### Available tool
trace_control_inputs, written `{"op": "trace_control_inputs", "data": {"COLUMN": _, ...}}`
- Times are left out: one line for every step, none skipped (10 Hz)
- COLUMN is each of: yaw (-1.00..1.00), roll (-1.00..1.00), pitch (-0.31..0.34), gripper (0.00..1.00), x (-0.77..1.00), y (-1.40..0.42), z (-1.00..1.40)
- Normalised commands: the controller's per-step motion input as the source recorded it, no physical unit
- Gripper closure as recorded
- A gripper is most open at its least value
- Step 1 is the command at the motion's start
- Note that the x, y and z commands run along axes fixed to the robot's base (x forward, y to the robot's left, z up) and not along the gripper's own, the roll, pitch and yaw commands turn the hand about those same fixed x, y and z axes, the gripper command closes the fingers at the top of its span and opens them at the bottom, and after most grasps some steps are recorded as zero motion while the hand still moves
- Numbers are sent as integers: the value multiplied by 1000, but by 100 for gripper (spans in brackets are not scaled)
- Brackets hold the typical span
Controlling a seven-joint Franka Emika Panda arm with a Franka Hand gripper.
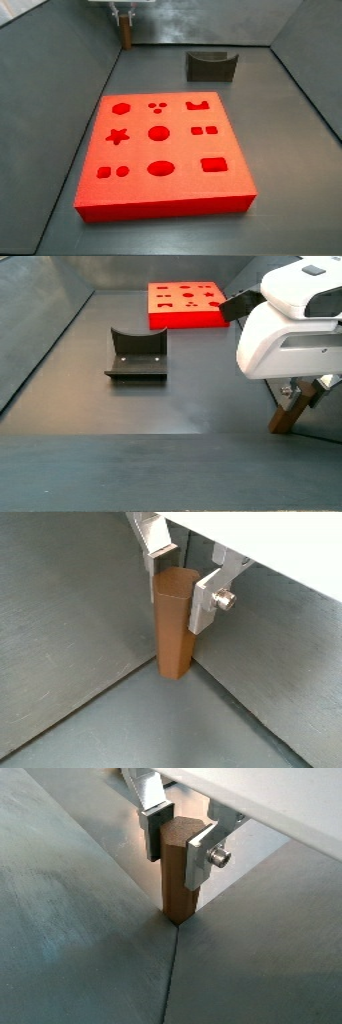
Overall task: Pick up the hexagon object. Move up. Move to above the board. Insert the hexagon object.
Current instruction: Pick up the hexagon object, then move up.
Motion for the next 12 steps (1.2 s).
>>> {"op": "trace_control_inputs", "data": {"yaw": 0, "roll": 0, "pitch": 0, "gripper": 100, "x": 0, "y": 0, "z": 0}}
{"op": "trace_control_inputs", "data": {"yaw": 0, "roll": 0, "pitch": 0, "gripper": 100, "x": 0, "y": 0, "z": 0}}
{"op": "trace_control_inputs", "data": {"yaw": 0, "roll": 0, "pitch": 0, "gripper": 100, "x": 0, "y": 0, "z": 0}}
{"op": "trace_control_inputs", "data": {"yaw": 0, "roll": 0, "pitch": 0, "gripper": 100, "x": 0, "y": 0, "z": 0}}
{"op": "trace_control_inputs", "data": {"yaw": 0, "roll": 0, "pitch": 0, "gripper": 100, "x": 0, "y": 0, "z": 0}}
{"op": "trace_control_inputs", "data": {"yaw": 0, "roll": 0, "pitch": 0, "gripper": 100, "x": 0, "y": 0, "z": 0}}
{"op": "trace_control_inputs", "data": {"yaw": 0, "roll": 0, "pitch": 0, "gripper": 100, "x": 0, "y": 0, "z": 0}}
{"op": "trace_control_inputs", "data": {"yaw": 0, "roll": 0, "pitch": 0, "gripper": 100, "x": 0, "y": 0, "z": 0}}
{"op": "trace_control_inputs", "data": {"yaw": 0, "roll": 0, "pitch": 0, "gripper": 100, "x": 0, "y": 0, "z": 0}}
{"op": "trace_control_inputs", "data": {"yaw": 0, "roll": 0, "pitch": 0, "gripper": 100, "x": 0, "y": 0, "z": 833}}
{"op": "trace_control_inputs", "data": {"yaw": 0, "roll": -2, "pitch": 13, "gripper": 100, "x": 23, "y": 5, "z": 824}}
{"op": "trace_control_inputs", "data": {"yaw": -3, "roll": 0, "pitch": 48, "gripper": 100, "x": 9, "y": -1, "z": 748}}
